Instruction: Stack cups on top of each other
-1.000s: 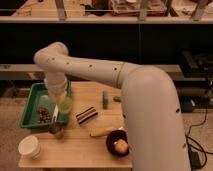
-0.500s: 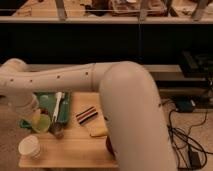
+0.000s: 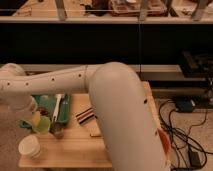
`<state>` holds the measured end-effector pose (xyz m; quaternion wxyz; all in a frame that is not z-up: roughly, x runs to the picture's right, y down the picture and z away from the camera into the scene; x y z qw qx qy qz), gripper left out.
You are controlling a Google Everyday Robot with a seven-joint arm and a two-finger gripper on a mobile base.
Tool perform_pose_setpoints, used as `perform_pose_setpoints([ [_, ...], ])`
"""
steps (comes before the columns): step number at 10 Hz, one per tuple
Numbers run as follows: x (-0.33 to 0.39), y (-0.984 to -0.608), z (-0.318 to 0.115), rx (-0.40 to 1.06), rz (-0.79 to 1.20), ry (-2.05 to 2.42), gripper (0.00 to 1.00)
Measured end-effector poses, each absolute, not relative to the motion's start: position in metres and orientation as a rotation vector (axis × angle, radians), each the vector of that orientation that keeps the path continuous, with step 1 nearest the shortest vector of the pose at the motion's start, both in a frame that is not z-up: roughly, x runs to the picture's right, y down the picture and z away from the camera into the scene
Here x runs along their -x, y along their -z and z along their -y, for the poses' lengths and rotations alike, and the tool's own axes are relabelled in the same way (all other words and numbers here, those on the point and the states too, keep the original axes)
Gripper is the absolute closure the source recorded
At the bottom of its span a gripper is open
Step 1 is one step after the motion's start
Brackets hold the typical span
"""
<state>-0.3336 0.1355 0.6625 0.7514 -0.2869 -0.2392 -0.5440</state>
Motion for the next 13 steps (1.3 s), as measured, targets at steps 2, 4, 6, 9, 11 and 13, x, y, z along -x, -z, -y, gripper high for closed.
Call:
perform_pose_setpoints([
  [2,0.318,-0.69,-0.123,0.652,0.511,1.165,1.0],
  [4,0.316,-0.696,-0.123,0.659,0.514,1.167,1.0],
  [6,0.316,-0.697,-0.124,0.661,0.519,1.178,0.9],
  [9,0.311,-0.702,-0.125,0.666,0.511,1.185,0.6],
  [11,0.307,-0.705,-0.123,0.674,0.512,1.181,0.41],
  [13,0.306,-0.708,-0.125,0.69,0.525,1.179,0.23],
])
